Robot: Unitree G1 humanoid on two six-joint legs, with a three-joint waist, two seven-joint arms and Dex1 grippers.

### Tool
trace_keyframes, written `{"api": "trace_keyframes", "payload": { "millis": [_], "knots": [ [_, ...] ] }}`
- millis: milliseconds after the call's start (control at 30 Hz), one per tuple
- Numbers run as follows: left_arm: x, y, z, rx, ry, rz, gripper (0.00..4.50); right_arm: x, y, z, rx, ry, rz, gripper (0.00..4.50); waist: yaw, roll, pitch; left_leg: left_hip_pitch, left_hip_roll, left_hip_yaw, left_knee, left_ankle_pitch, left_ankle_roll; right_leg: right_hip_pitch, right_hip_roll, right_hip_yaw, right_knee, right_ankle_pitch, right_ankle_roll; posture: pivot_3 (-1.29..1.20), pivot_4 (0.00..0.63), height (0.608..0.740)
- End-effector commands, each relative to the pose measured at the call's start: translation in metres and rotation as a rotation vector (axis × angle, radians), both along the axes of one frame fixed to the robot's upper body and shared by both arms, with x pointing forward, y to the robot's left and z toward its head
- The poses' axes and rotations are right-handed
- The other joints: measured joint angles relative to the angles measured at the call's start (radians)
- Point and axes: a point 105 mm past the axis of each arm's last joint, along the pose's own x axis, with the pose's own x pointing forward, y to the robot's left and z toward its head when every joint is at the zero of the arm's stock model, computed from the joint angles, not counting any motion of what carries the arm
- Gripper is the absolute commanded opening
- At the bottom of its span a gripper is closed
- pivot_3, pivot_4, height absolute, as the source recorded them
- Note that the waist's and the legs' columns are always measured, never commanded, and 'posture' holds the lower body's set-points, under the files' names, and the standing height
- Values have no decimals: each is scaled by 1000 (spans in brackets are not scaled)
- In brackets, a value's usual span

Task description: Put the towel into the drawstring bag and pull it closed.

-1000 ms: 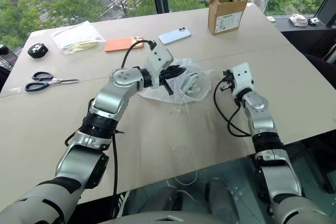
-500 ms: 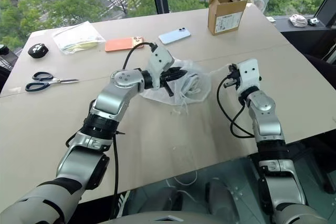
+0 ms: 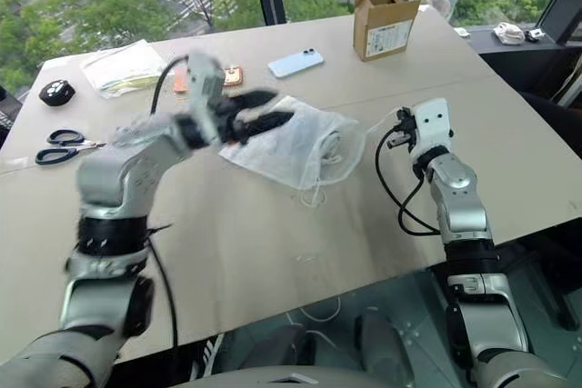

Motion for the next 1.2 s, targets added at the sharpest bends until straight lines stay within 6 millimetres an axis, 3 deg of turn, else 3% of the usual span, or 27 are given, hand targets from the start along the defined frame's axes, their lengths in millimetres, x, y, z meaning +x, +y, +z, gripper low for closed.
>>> {"api": "trace_keyframes", "payload": {
  "millis": [33, 167, 267, 500, 667, 800, 933, 1067, 1200],
  "knots": [
    [-28, -9, -9, 106, -13, -120, 3054, 1, 5, 18, 18, -63, 13, 0, 6, 0, 0, 0, 0, -2, 0, 0, 0, 0, 0, -1, -2, 0, 0, 0, 150, 740],
    [-42, -20, -46, 194, 40, -155, 3054, 2, 9, 18, 20, -60, 28, 0, 13, 2, 0, 0, 0, -3, -1, 0, 0, 2, 0, -4, -3, 0, 0, 0, 150, 740],
    [-48, -33, -63, 222, 46, -179, 3054, 3, 9, 23, 23, -66, 26, 0, 11, 2, 0, 0, 0, -2, -1, 0, 0, 2, 0, -3, -4, 0, 0, 0, 150, 740],
    [-33, -65, -73, 171, -91, -123, 3054, 2, 5, 23, 30, -67, 11, 0, 13, 3, -1, 0, 0, -1, 0, 0, 0, 2, 0, -3, -4, 0, 0, 0, 150, 740],
    [-40, -72, -89, 192, -66, -155, 3054, 0, 2, 22, 33, -67, -1, 0, 10, 3, -1, 0, 1, 0, 0, 0, 0, 2, 0, -2, -3, 0, 0, 0, 150, 740],
    [-27, -73, -87, 160, -95, -74, 3054, -1, 1, 20, 33, -63, -5, 0, 13, 3, -1, 0, 0, 0, 0, 0, 0, 2, 0, -2, -4, 0, 0, 0, 150, 740],
    [-23, -71, -87, 128, -100, -19, 1829, -2, 1, 20, 35, -62, -8, 0, 15, 3, -1, 0, 0, 0, 0, 0, 0, 2, 0, -2, -4, 0, 0, 0, 150, 740],
    [-16, -66, -83, 101, -134, 58, 135, -2, 1, 18, 35, -58, -8, 0, 15, 3, -1, 0, 1, 0, 0, 0, 0, 2, 0, -2, -4, 0, 0, 0, 150, 740],
    [-11, -60, -81, 68, -142, 126, 40, -2, 1, 16, 34, -52, -6, 0, 16, 3, -1, 0, 0, 0, 0, 0, 0, 2, 0, -2, -4, 0, 0, 0, 150, 740]
  ]
}}
